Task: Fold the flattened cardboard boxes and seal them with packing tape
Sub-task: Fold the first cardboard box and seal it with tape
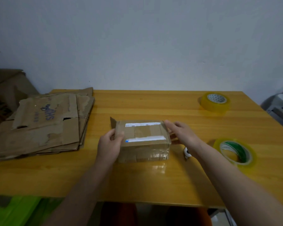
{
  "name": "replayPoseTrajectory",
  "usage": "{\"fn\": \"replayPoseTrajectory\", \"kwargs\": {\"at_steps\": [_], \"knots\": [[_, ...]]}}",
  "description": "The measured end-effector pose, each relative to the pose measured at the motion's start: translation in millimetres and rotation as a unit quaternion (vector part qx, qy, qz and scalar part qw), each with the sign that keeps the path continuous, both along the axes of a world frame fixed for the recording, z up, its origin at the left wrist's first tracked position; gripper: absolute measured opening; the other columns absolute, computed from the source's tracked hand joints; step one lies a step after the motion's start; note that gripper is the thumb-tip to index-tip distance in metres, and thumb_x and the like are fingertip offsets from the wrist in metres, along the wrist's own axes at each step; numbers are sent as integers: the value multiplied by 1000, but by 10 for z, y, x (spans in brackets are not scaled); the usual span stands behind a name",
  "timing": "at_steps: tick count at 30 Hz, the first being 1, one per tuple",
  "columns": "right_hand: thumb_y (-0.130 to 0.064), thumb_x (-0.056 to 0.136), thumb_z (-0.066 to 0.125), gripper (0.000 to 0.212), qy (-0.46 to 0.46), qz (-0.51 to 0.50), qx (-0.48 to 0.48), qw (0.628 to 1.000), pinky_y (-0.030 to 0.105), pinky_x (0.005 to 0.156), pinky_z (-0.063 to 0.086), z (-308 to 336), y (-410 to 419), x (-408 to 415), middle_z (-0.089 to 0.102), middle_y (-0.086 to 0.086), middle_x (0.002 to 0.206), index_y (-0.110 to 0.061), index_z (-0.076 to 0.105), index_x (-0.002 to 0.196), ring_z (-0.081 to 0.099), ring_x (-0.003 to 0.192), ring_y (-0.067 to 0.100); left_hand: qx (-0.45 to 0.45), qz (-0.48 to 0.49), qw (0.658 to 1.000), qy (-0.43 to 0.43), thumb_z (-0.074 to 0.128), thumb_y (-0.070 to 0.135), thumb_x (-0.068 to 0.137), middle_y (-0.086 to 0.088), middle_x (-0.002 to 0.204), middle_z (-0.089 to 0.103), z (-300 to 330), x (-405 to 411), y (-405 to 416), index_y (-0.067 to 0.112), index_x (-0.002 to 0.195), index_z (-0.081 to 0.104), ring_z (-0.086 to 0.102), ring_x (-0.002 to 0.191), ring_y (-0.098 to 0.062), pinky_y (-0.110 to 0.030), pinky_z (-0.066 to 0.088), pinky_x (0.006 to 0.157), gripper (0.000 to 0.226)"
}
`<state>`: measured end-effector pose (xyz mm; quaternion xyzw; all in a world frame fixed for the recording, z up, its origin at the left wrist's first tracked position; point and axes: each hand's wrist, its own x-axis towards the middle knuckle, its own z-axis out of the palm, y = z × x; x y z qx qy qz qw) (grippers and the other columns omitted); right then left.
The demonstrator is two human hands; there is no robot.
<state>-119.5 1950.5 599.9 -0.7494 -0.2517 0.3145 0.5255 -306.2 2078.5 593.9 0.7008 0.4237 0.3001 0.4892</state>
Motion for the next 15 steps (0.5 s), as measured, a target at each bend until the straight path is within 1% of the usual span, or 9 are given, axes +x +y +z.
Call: {"fn": "replayPoseTrajectory", "kwargs": {"at_steps": [2,3,5,6,8,9,10,13,15], "knots": [[-37,91,61,37,-14,26,-37,999,24,62,51,7,34,-30,63,7,102,-7,55,112,62,84,17,8,-30,999,20,48,28,100,4,113,60,-22,0,21,16,140,48,53,82,2,-10,41,55,41],[-31,91,62,34,-24,31,-37,999,23,62,51,18,41,-40,62,6,103,-6,56,113,61,82,15,8,-40,999,27,49,29,100,4,114,58,-32,-8,47,18,142,46,54,85,0,-11,43,60,43],[-19,90,65,31,-40,28,5,999,27,73,55,19,33,-35,63,6,110,-5,56,117,64,87,16,38,-35,998,40,52,28,99,-1,126,54,-30,-18,118,23,145,41,55,101,-10,-17,46,74,48],[-13,88,66,33,-42,21,35,998,30,79,56,15,24,-28,62,5,115,-6,55,119,65,93,18,59,-25,997,40,55,24,97,-5,131,53,-29,-19,158,23,145,41,54,107,-13,-16,45,76,50],[-7,86,68,37,-72,6,72,995,29,81,55,29,-1,-44,59,1,117,-11,53,120,62,99,15,82,-5,996,20,62,10,92,-8,132,55,-18,-20,197,17,143,45,56,112,-13,-10,45,70,54],[-9,85,68,37,-93,-4,73,993,27,79,54,32,-7,-63,59,-2,115,-13,52,118,60,99,13,90,1,996,12,64,4,89,-8,132,57,-18,-20,187,14,140,47,57,112,-12,-8,45,69,54],[-13,85,70,34,-107,-18,72,991,28,78,54,13,-4,-78,60,-2,109,-14,52,114,59,98,13,100,5,995,8,65,1,88,-9,131,58,-23,-20,156,11,137,50,57,110,-10,-6,44,70,53],[-35,84,68,27,-100,-69,79,989,49,86,52,-63,-8,-142,65,5,93,-14,55,93,62,93,25,107,9,994,13,66,2,87,-11,128,60,-95,-14,22,4,131,54,58,107,-8,-9,44,78,46],[-40,85,65,27,-117,-104,79,985,54,84,51,-98,-22,-155,65,8,93,-15,54,84,61,92,27,100,0,995,13,66,3,87,-12,127,61,-164,1,-48,2,130,55,56,103,-7,-10,45,79,44]]}}
